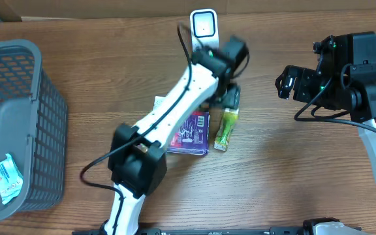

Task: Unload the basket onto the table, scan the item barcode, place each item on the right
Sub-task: 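Place the yellow pouch on the table right of the purple box, then reach the left gripper into the basket and grasp the mint-green wipes pack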

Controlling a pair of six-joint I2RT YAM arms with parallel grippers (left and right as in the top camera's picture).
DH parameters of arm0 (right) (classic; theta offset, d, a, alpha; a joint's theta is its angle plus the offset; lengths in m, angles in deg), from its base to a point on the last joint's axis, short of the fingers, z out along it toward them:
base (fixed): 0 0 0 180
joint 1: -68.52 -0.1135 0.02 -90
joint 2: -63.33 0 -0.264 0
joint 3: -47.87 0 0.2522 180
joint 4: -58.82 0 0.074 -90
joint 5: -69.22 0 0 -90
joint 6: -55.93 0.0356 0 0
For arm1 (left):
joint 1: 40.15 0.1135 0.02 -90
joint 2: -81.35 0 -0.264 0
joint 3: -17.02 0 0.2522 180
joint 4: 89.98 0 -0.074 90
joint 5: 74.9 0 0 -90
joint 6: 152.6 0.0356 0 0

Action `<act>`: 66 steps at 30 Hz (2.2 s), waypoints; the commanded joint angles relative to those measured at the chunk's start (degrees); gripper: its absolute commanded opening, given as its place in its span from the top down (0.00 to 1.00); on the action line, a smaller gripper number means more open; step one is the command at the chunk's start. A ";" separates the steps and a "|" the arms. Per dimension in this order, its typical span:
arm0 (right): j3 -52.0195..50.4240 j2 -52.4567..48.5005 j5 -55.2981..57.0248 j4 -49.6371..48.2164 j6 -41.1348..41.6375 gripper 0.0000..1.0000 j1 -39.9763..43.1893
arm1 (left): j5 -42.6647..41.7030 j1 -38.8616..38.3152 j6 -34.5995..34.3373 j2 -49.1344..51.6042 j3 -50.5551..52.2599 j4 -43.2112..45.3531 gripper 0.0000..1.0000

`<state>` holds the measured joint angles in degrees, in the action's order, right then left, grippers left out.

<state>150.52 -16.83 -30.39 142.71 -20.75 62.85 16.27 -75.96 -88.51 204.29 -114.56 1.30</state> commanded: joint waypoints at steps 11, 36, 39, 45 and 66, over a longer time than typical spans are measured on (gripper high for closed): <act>1.20 -0.07 0.52 0.04 0.15 0.00 -0.22 | 8.41 28.65 4.76 -20.52 -29.75 -20.81 0.01; 1.20 -0.09 0.57 0.42 0.13 0.00 -0.22 | 3.45 84.83 9.66 -31.08 26.49 7.04 0.00; 1.20 -0.09 0.57 0.46 0.13 0.00 -0.22 | 5.40 84.83 9.99 -31.01 31.63 12.31 0.00; 1.20 -0.33 0.59 -0.11 -0.09 0.00 -0.22 | 9.79 84.83 17.25 -29.90 38.91 22.88 0.00; 1.20 -0.35 1.05 -0.13 -0.07 0.00 -0.22 | 23.19 87.67 29.24 -13.88 40.26 22.29 0.00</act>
<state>150.52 -16.98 -30.17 142.49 -20.75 62.85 33.36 10.26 -56.49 188.57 -74.67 23.82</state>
